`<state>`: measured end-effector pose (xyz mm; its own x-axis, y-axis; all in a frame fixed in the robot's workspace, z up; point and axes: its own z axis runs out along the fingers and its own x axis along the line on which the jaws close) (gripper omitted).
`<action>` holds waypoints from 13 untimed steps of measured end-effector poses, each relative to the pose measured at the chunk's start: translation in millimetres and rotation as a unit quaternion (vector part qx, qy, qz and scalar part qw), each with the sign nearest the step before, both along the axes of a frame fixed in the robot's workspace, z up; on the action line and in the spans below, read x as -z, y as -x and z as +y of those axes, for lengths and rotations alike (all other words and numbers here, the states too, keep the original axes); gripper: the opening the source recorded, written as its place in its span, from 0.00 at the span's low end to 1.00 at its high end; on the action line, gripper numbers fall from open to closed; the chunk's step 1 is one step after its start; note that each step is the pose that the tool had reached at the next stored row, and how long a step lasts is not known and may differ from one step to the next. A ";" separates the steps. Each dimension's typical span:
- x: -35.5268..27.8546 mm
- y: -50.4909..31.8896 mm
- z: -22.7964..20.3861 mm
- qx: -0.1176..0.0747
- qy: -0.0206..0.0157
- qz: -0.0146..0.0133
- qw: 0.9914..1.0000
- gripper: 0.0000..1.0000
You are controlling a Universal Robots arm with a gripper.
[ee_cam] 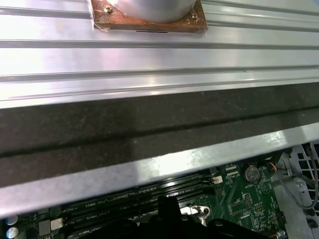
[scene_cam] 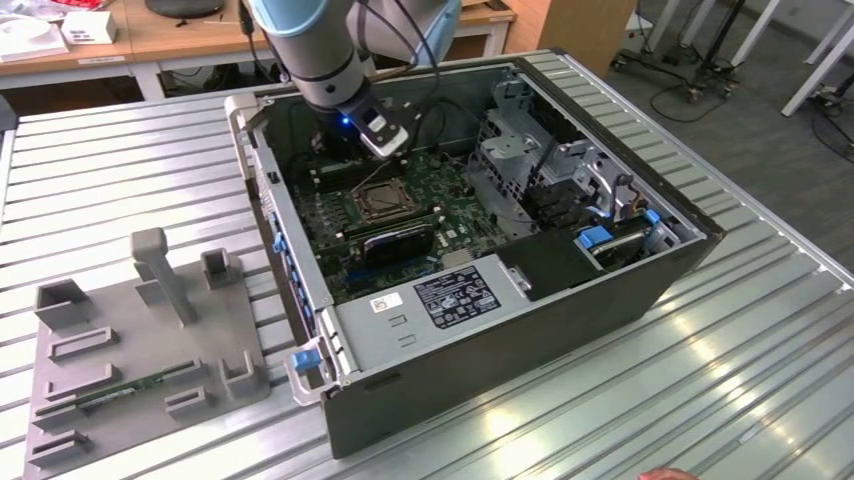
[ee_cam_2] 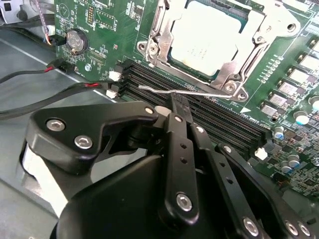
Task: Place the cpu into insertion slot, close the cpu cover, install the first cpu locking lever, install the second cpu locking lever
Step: 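Install the first cpu locking lever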
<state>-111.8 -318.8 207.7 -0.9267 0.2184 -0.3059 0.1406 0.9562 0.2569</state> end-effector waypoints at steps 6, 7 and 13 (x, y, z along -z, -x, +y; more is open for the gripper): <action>3.0 -1.7 -1.4 0.000 0.000 0.000 1.000 0.11; 3.6 -1.9 -1.9 0.000 0.000 0.000 1.000 0.11; 7.2 -3.5 -4.4 0.000 0.000 0.000 1.000 0.11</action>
<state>-108.3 -323.2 200.4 -0.9265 0.2185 -0.3063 0.1405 0.9561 0.2570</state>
